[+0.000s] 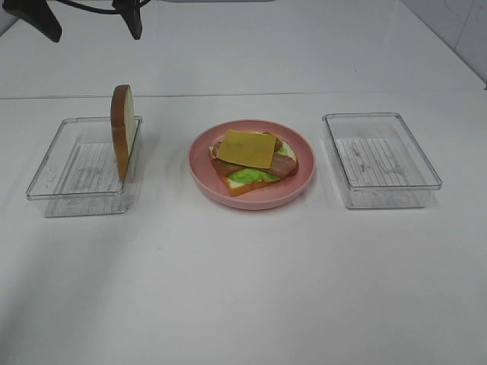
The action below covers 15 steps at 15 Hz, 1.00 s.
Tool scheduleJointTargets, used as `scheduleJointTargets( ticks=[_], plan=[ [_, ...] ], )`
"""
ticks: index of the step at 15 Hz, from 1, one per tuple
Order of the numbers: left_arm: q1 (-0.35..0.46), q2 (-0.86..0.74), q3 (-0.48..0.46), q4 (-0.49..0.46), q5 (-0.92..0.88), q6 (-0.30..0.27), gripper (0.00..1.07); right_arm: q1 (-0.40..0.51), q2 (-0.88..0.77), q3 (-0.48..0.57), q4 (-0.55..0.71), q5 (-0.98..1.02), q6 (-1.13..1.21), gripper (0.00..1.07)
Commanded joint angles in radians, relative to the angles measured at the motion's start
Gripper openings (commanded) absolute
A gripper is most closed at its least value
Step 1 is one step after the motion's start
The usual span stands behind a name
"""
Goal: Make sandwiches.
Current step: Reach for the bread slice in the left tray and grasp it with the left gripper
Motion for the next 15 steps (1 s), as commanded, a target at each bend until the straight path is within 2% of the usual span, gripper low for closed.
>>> scheduleJointTargets(
  ticks=[1,3,15],
  plan=[
    [0.014,0.021,0.016,-0.046,0.093,-0.002,1.00,-0.004,-0.030,0.003,-0.004,-0.006,-0.006,0.99],
    [0.014,0.054,0.015,-0.046,0.092,0.015,1.00,-0.004,-0.030,0.003,-0.004,-0.006,-0.006,0.99],
    [0.019,0.232,0.012,-0.029,0.044,0.011,1.00,-0.004,-0.030,0.003,-0.004,-0.006,-0.006,0.99]
  ],
)
